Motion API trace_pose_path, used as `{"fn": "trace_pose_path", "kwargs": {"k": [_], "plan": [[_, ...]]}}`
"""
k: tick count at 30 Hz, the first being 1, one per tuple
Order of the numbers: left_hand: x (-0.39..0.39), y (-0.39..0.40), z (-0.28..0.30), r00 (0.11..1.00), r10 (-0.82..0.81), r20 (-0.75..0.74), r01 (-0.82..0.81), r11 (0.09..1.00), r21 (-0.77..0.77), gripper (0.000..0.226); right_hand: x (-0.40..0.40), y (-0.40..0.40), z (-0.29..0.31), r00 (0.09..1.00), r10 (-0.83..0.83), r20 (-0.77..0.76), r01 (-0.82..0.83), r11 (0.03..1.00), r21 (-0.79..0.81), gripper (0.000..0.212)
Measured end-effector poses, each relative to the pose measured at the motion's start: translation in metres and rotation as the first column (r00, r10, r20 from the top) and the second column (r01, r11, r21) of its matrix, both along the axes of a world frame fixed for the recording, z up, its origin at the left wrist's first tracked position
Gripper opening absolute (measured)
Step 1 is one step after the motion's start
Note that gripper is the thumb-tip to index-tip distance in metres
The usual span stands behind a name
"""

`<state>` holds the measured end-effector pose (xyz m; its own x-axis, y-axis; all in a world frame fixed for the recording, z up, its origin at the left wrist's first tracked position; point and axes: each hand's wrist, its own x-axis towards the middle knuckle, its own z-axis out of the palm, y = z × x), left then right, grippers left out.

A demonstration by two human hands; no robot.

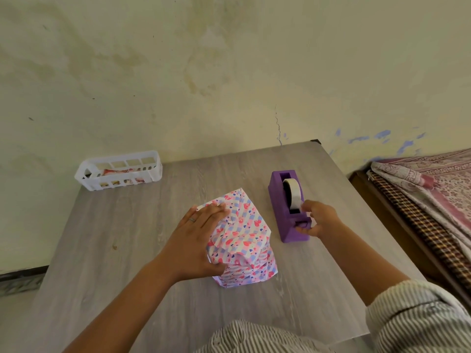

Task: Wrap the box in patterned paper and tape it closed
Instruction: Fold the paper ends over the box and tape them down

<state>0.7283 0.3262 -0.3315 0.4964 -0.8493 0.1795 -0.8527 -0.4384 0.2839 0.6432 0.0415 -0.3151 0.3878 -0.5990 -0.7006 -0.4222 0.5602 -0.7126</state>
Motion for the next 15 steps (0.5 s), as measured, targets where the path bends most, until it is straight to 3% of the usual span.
{"fn": "trace_pose_path", "kwargs": {"k": [3, 5, 10, 15], "plan": [[0.0, 0.0, 0.001, 1.0, 0.0, -0.007, 0.0, 1.0, -0.002, 0.102, -0.007, 0.003, 0.001, 0.995, -0.087, 0.057, 0.085, 0.996, 0.024, 0.006], [0.001, -0.001, 0.001, 1.0, 0.003, -0.005, -0.003, 1.0, 0.001, 0.102, -0.014, 0.005, -0.007, 0.981, -0.159, 0.108, 0.155, 0.987, 0.046, 0.012], [0.004, -0.003, 0.003, 1.0, 0.002, -0.007, -0.002, 1.0, 0.016, 0.1, -0.022, 0.012, -0.023, 0.966, -0.211, 0.146, 0.206, 0.977, 0.048, 0.005], [0.006, -0.003, 0.004, 1.0, -0.004, -0.007, 0.004, 1.0, 0.016, 0.1, -0.026, 0.018, -0.037, 0.959, -0.245, 0.145, 0.239, 0.969, 0.055, 0.029]]}}
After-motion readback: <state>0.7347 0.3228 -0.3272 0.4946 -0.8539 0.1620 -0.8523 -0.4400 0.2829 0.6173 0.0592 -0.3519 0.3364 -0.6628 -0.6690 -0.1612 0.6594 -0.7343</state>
